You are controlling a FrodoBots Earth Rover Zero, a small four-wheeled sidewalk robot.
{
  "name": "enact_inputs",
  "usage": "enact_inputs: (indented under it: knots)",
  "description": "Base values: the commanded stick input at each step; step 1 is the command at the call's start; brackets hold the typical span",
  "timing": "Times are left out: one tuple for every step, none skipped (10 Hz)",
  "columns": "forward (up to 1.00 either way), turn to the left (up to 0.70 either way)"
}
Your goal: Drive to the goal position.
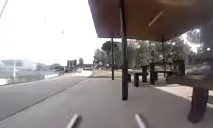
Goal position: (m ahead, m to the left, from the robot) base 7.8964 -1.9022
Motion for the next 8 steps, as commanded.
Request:
enact_inputs:
  knots:
    - [1.00,0.00]
    - [1.00,0.40]
    - [1.00,0.40]
    - [1.00,0.40]
    - [1.00,0.27]
    - [1.00,0.09]
    - [1.00,0.00]
    - [1.00,0.00]
